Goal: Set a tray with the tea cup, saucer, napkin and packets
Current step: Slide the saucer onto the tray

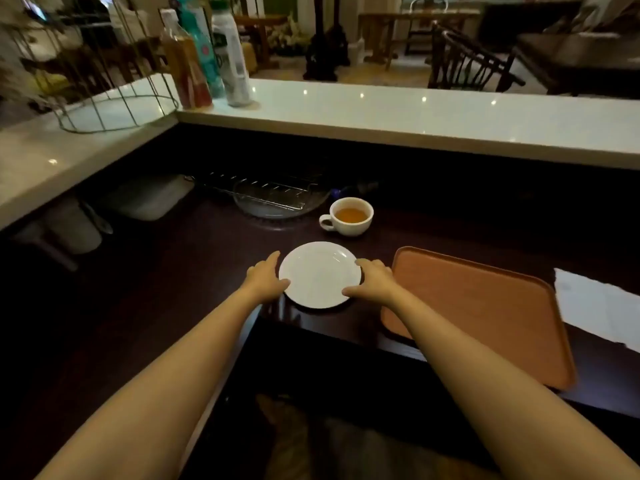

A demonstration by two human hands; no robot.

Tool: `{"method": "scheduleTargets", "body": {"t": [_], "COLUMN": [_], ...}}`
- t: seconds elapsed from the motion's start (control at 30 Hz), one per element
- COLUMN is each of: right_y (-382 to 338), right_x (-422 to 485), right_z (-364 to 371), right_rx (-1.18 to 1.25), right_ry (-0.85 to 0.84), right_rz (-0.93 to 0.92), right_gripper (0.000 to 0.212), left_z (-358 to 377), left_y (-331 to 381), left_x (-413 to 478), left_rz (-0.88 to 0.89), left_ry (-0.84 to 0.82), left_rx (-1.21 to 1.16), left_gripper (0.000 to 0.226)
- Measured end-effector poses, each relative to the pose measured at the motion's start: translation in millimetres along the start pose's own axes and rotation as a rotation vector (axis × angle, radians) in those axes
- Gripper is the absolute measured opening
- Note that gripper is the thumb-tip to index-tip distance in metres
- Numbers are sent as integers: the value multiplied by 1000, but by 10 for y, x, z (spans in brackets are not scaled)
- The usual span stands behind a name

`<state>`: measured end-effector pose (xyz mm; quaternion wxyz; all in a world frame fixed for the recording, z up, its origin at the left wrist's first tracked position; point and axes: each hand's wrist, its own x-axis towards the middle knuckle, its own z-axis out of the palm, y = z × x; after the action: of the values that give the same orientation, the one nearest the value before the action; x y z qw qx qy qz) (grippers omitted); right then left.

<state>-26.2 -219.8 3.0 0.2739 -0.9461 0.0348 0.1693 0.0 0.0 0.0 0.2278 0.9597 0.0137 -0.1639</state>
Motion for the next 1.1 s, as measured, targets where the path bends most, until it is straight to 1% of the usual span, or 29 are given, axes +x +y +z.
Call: {"method": "scheduleTargets", "body": {"t": [0.1,0.23,0.37,0.43,0.5,0.6,0.63,0.67,0.7,0.77,0.93,1.03,1.1], "right_y": [5,29,68,70,72,70,76,88,106,175,535,843,1056], "right_x": [286,564,689,709,717,713,694,666,633,550,256,64,-70], "right_z": [67,142,207,219,221,236,220,185,138,8,-410,-634,-737], "right_rx": [-49,-11,33,57,73,68,65,69,75,91,98,82,78], "right_ry": [35,37,63,77,89,93,98,108,120,151,225,270,290], "right_rz": [44,97,69,60,64,68,67,65,64,57,82,104,129], "right_gripper": [75,73,65,64,64,64,63,63,62,60,60,58,55], "left_z": [53,158,233,243,246,265,265,261,253,233,292,456,599], "left_y": [-52,-11,-9,-27,-9,42,72,110,155,291,844,1192,1406], "left_x": [284,538,648,665,671,666,655,642,623,586,422,295,222], "left_rz": [-30,-28,8,30,37,-8,-16,-7,3,28,119,190,225], "left_ry": [-45,-76,-47,-38,-23,10,28,51,69,95,125,126,110], "left_rx": [17,17,21,3,-13,-23,-30,-37,-42,-40,-20,-58,-66], "left_gripper": [75,70,43,37,36,48,46,39,33,27,26,24,28]}}
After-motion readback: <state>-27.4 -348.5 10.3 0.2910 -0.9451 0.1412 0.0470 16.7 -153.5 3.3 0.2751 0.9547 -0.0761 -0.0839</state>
